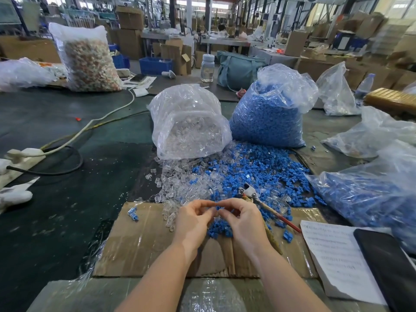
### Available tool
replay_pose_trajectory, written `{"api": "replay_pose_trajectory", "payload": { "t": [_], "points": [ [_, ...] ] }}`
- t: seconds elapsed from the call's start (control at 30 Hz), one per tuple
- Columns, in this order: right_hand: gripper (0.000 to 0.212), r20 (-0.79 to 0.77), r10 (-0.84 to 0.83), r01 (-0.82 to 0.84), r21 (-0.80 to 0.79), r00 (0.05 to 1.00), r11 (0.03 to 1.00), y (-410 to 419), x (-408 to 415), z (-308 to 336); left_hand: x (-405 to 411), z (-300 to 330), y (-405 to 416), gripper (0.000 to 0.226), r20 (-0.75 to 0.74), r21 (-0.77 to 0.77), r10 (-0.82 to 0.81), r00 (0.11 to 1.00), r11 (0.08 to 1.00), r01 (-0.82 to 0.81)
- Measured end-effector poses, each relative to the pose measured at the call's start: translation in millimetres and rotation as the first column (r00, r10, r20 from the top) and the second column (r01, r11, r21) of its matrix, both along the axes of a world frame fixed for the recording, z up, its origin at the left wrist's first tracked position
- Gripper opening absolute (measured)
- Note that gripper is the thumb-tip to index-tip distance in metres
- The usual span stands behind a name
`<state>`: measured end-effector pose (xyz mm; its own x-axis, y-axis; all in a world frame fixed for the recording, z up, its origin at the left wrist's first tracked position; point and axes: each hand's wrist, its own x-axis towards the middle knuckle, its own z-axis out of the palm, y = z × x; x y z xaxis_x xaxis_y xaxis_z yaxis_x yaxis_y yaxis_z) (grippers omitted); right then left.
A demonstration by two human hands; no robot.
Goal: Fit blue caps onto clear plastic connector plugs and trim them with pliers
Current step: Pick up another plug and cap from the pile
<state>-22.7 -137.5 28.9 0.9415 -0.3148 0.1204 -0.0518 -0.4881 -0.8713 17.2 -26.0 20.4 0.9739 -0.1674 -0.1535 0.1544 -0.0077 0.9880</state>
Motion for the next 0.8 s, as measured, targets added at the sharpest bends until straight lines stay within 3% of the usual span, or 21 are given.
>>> {"api": "replay_pose_trajectory", "payload": {
  "t": [0.17, 0.43, 0.57, 0.63, 0.7, 0.8],
  "points": [
    [0.011, 0.107, 0.008, 0.006, -0.134, 0.994, 0.991, -2, 2, 0, 2, -1, -1, 0.015, -0.042, -0.077, -0.008, 0.999, 0.997, 0.005],
    [0.012, 0.14, 0.013, 0.017, -0.213, 0.99, 0.977, -1, 2, -6, 4, -3, 0, 0.012, -0.037, -0.027, 0.014, 0.999, 1.0, -0.015],
    [0.027, 0.13, -0.185, 0.218, -0.326, 0.974, 0.92, -11, -1, -6, 5, 1, 1, 0.008, -0.065, -0.047, 0.02, 0.998, 0.999, -0.023],
    [0.036, 0.01, -0.376, 0.333, -0.483, 0.927, 0.81, -22, -5, -5, 6, 4, 2, 0.007, -0.076, -0.045, 0.01, 0.997, 0.999, -0.013],
    [0.054, -0.207, -0.5, 0.281, -0.622, 0.841, 0.731, -33, -9, -5, 7, 5, 1, 0.007, -0.09, -0.05, 0.014, 0.996, 0.999, -0.019],
    [0.079, -0.486, -0.476, 0.08, -0.633, 0.733, 0.77, -44, -10, -5, 7, 6, -2, 0.008, -0.111, -0.05, 0.029, 0.993, 0.998, -0.034]
  ]
}}
